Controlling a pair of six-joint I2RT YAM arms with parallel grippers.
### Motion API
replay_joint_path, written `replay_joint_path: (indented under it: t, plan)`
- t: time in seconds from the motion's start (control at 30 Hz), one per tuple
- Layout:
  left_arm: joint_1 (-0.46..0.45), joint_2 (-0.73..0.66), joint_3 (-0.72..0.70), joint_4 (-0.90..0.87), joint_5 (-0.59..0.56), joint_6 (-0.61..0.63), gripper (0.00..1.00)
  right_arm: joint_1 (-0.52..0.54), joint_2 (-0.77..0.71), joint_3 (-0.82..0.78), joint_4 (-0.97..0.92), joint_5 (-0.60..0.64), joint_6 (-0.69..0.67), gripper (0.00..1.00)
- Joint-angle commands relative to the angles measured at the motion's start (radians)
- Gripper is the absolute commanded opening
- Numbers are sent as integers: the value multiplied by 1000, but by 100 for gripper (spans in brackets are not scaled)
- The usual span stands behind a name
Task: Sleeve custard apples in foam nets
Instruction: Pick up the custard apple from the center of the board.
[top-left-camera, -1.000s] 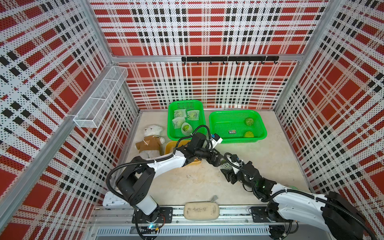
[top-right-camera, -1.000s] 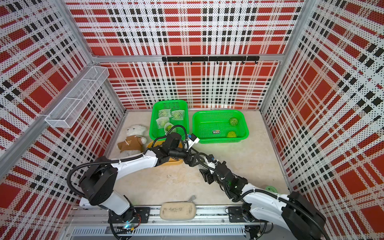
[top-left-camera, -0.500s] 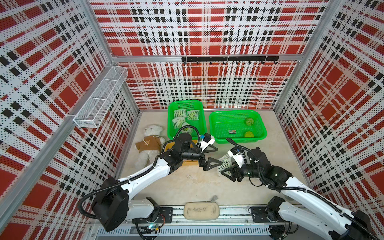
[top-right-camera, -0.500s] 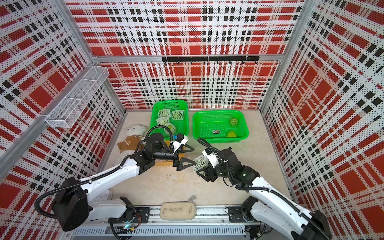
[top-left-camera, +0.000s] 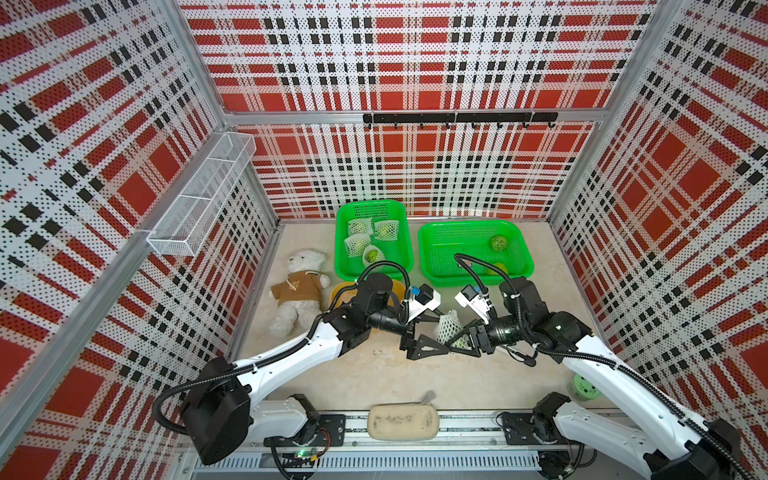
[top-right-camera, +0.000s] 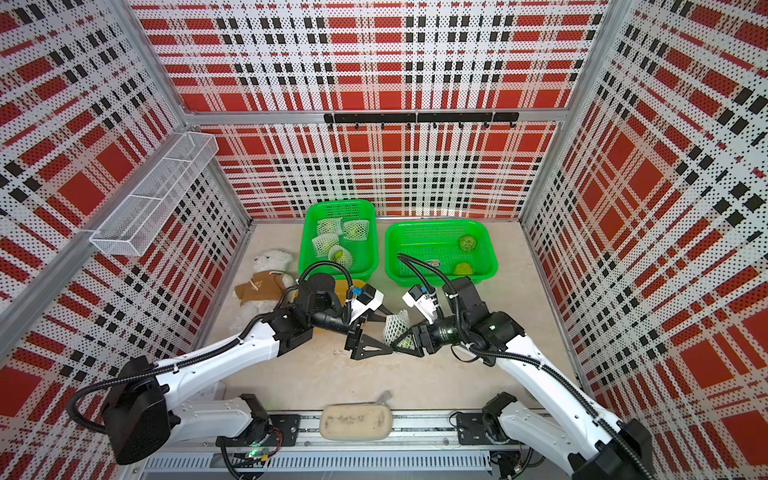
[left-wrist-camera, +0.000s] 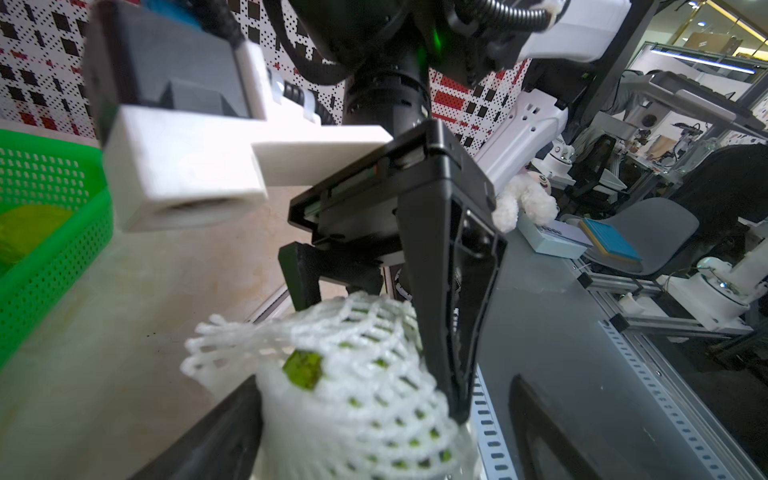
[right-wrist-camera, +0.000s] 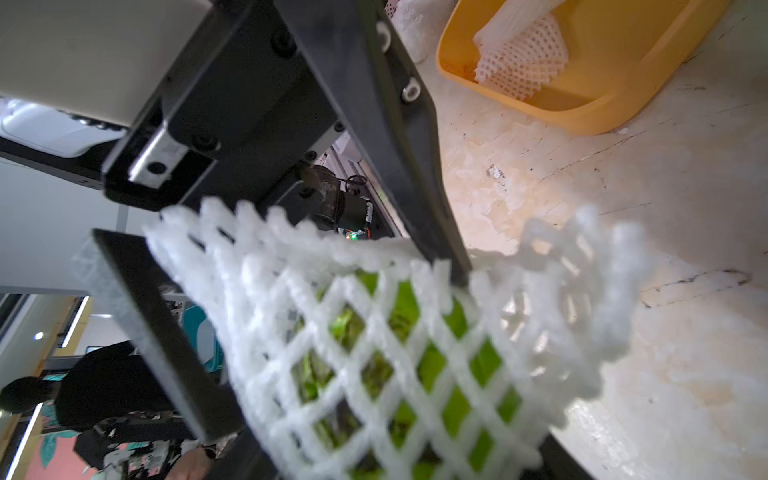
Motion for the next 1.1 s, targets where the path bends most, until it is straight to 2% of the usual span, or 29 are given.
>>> replay_joint_path:
  t: [0.0,0.1,0.27,0.4,0.6,0.67,0.93,1.07]
  plan:
    - [-25,-8,32,-54,41,37,82,-74,5,30,9,-97,27,39]
    - [-41,-16,26,-62,31,42,80,-136,0,30,45,-141,66,38]
    - [-73,-8,46,-101,5,65,81,-150,30,68,8,-151,55,38]
    - [-93,-12,46,-118,-67,86,90,-150,32,91,12,-135,66,38]
    - [-162,10,93,-208,-182,158,92,-150,52,121,16,-105,88,35]
    - [-177,18,102,-219,-220,168,89,-151,61,134,2,-89,87,34]
    - [-223,36,124,-261,-409,216,58,-152,81,156,-11,-61,98,34]
    - [-225,23,104,-222,-477,210,50,-151,81,152,-18,-53,99,39]
